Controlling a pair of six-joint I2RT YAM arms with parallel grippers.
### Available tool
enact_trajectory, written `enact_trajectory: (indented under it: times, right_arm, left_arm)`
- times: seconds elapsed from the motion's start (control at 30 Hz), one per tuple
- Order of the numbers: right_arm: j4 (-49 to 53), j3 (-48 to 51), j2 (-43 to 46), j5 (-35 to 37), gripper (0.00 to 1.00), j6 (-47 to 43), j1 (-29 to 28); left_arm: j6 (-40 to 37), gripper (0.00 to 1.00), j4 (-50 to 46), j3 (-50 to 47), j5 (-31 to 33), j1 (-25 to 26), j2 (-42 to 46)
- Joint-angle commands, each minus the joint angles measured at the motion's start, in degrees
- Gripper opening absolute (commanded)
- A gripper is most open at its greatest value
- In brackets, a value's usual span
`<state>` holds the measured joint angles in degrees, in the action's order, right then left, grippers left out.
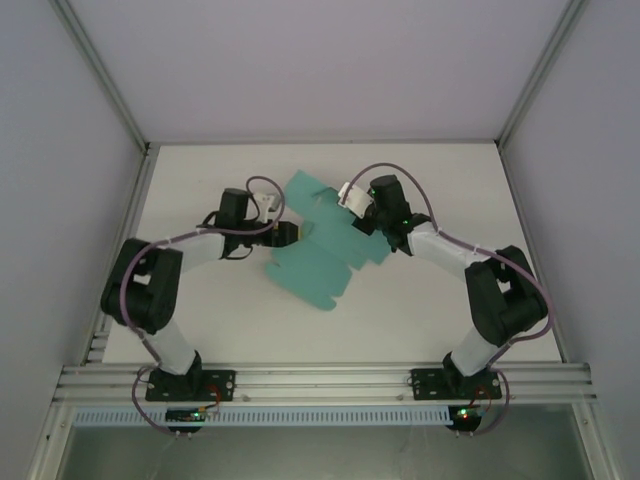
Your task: Assemble paper box
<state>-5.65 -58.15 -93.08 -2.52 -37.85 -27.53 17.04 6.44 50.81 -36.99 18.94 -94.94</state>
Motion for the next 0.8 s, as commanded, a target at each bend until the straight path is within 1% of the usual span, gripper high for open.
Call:
enact_trajectory:
  times: [0.0,0.07,0.13,0.2,0.4,0.53,0.67,0.7,0.77]
  right_arm:
    - [2.89,0.29,1.67,-4.26,0.00,-1.46,-0.54]
    - [2.88,0.20,1.75,-4.08,0.00,-1.71,-0.56]
    - [2.60,0.30,1.85,-4.32,0.00,-1.70,-0.65]
    - [2.07,0.26,1.84,-4.33,0.00,-1.62,-0.51]
    - [1.56,0.10,1.59,-4.77,0.00,-1.35,-0.63]
    - [1.14,0.10,1.41,-4.57,0.00,-1.27,-0.71]
    - [0.44,0.28,1.59,-6.51,0.00,-0.13,-0.69]
    - [0.72,0.10,1.43,-6.70,0.00,-0.10,-0.71]
    - [0.31,-0.21,1.08,-5.75,0.00,-0.01,-0.95]
  left_arm:
    - [-5.94,0.69,-7.23,-0.98,3.64,-1.38,5.30]
    - [-6.34,0.69,-8.89,-1.62,4.27,-2.13,6.70]
    - [-5.96,0.70,-8.27,-2.28,4.48,-2.54,7.31]
    - [-5.40,0.71,-7.20,-1.97,3.04,-2.70,6.69]
    - [-5.04,0.71,-2.15,0.44,-6.73,-2.15,0.74]
    - [-3.98,0.70,3.66,1.34,-15.90,-1.64,-3.65]
    - [-0.28,0.65,10.80,1.89,-19.67,-0.80,-7.52]
    - [0.48,0.62,12.10,2.07,-20.29,-0.75,-8.34]
    - [1.43,0.52,13.61,2.22,-20.34,-0.61,-9.03]
